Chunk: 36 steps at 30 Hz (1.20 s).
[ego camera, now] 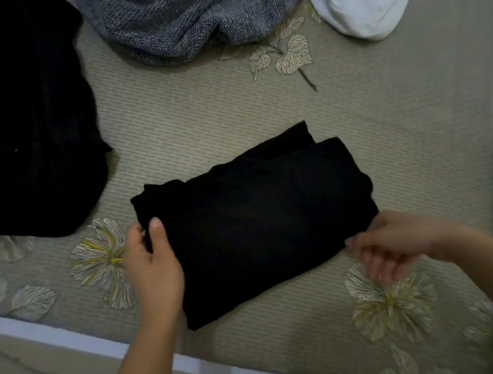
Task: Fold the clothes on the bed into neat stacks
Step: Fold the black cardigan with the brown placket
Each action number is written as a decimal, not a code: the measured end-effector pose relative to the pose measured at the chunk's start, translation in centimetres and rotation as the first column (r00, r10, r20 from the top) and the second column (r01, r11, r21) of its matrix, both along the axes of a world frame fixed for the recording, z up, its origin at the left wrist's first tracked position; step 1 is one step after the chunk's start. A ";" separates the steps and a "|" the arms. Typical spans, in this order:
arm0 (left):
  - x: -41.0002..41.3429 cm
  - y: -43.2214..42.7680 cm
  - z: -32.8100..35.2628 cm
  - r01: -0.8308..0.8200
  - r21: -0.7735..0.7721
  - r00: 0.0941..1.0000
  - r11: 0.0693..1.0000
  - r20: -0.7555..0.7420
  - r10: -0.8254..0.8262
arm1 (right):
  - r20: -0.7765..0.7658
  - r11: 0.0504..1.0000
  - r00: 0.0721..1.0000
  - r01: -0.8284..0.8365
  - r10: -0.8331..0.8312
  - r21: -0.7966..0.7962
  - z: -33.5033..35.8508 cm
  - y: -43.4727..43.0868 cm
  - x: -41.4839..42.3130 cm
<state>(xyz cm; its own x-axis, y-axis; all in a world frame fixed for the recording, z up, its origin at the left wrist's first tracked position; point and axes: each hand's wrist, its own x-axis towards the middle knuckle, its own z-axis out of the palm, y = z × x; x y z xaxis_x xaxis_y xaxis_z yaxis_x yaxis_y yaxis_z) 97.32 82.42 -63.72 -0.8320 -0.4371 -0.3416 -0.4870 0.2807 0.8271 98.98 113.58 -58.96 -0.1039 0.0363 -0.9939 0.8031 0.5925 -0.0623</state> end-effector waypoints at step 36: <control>0.7 1.1 -2.4 0.581 -0.639 0.746 0.504 0.169 -0.645 | -0.739 0.694 0.057 -0.396 0.672 0.601 -6.8 -8.0 -2.4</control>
<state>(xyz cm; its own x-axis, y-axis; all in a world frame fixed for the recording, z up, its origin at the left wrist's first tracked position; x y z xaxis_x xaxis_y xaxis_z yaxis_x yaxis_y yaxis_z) 98.05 83.50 -66.13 -0.9858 0.1196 -0.1177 0.0701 0.9308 0.3587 96.59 105.56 -65.78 -0.9311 -0.3014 -0.2056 -0.2460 0.9348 -0.2562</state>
